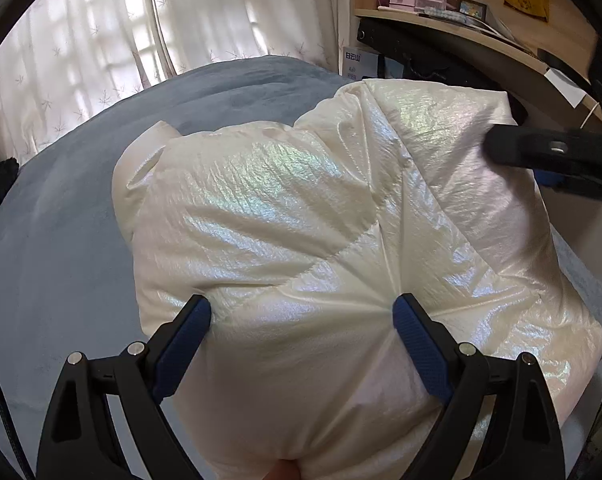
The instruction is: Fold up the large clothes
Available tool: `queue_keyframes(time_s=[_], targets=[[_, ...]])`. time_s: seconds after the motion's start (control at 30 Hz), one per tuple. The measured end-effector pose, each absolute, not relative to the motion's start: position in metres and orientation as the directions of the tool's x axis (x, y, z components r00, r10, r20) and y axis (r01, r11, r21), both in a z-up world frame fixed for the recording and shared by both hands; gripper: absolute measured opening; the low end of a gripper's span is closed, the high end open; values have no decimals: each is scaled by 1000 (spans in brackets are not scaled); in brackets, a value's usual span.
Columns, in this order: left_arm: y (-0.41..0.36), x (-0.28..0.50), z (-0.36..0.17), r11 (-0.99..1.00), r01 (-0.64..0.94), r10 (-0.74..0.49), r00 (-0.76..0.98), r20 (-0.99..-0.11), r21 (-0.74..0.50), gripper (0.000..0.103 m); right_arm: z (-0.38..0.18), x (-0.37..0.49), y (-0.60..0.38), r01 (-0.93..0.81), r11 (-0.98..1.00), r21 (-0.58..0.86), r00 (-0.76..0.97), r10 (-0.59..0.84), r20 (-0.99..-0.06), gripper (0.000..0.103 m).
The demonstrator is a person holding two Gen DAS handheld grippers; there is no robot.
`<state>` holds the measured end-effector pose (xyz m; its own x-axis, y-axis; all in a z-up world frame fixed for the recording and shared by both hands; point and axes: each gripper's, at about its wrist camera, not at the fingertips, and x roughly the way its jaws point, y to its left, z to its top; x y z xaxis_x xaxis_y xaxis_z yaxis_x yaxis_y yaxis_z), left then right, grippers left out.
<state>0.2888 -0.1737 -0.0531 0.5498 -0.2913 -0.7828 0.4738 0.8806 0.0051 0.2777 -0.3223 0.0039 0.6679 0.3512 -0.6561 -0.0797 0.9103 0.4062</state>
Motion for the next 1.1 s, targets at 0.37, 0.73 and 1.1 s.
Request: queue_keyframes(time_s=[0.37,0.73,1.1], targets=[[-186,282,-59,863,501,-266,563,-783,67,91,-67,279,-345,-5,919,395,635,308,-708,28],[-181,289,-76,865,494,-244,563,-790,85,94,-99,279,-336,14,902,431,668,313,-676,31],[-163,307,-101,878,479,-289,546,-786,11,102,-117,284,-331,20,886,463,691,322,-647,32]])
